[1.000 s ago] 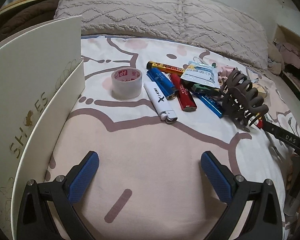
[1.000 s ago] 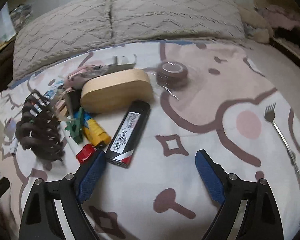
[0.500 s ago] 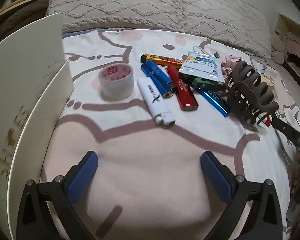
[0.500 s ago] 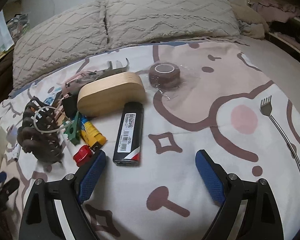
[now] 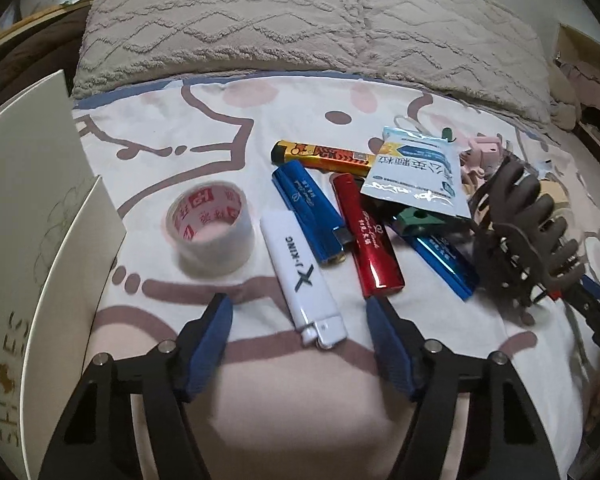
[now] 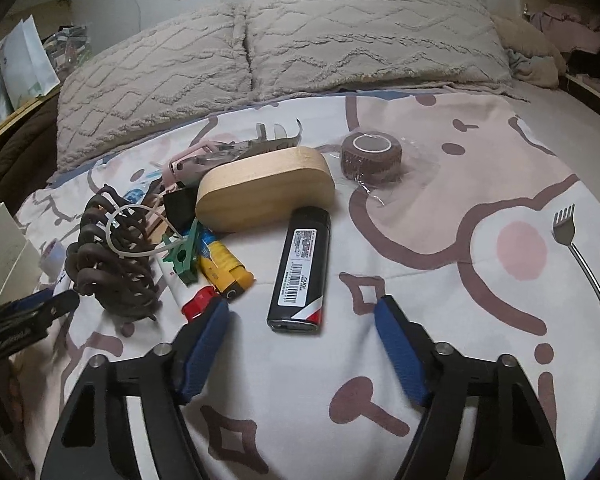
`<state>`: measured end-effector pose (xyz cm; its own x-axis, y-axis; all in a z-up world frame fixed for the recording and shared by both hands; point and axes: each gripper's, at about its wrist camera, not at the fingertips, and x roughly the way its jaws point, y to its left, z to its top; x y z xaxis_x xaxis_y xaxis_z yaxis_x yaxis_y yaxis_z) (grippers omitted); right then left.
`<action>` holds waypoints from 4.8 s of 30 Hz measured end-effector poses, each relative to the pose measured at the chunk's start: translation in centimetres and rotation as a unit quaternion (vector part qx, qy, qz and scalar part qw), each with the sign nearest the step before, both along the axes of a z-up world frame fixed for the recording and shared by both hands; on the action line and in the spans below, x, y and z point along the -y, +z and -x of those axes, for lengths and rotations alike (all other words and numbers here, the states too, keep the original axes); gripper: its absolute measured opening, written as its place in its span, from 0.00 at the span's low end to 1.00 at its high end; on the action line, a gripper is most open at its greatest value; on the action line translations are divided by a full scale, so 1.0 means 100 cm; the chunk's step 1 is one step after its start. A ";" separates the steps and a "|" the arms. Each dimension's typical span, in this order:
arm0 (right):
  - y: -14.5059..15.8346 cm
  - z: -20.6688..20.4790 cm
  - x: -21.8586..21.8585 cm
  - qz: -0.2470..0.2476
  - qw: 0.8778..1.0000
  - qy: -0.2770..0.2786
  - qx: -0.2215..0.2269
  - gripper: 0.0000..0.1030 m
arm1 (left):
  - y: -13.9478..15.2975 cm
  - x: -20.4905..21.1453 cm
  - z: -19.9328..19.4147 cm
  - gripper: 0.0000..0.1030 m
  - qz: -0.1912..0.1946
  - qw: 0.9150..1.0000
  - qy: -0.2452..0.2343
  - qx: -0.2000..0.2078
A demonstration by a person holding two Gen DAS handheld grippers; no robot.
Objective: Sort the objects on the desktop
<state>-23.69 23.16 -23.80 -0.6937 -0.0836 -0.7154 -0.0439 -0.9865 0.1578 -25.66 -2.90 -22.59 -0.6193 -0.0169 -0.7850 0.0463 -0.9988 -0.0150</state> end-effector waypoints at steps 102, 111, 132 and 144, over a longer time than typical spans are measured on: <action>0.008 -0.154 0.035 -0.014 0.997 0.059 0.042 0.66 | 0.011 -0.048 -0.196 0.62 -0.017 0.985 -0.172 0.003; 0.009 -0.139 0.018 -0.012 0.998 0.025 0.052 0.66 | 0.011 -0.031 -0.189 0.62 -0.026 0.990 -0.138 0.008; 0.032 -0.148 0.030 0.012 0.999 0.026 0.020 0.77 | 0.011 -0.016 -0.177 0.71 -0.045 0.995 -0.084 0.005; 0.023 -0.120 0.061 -0.014 0.998 0.035 0.041 0.77 | 0.007 -0.042 -0.185 0.98 -0.039 0.991 -0.124 0.010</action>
<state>-11.73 17.02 -21.45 -0.6258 -0.1097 -0.7723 0.0142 -0.9915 0.1294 -7.18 1.26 -21.92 -0.5815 0.1952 -0.7897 -0.1996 -0.9753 -0.0941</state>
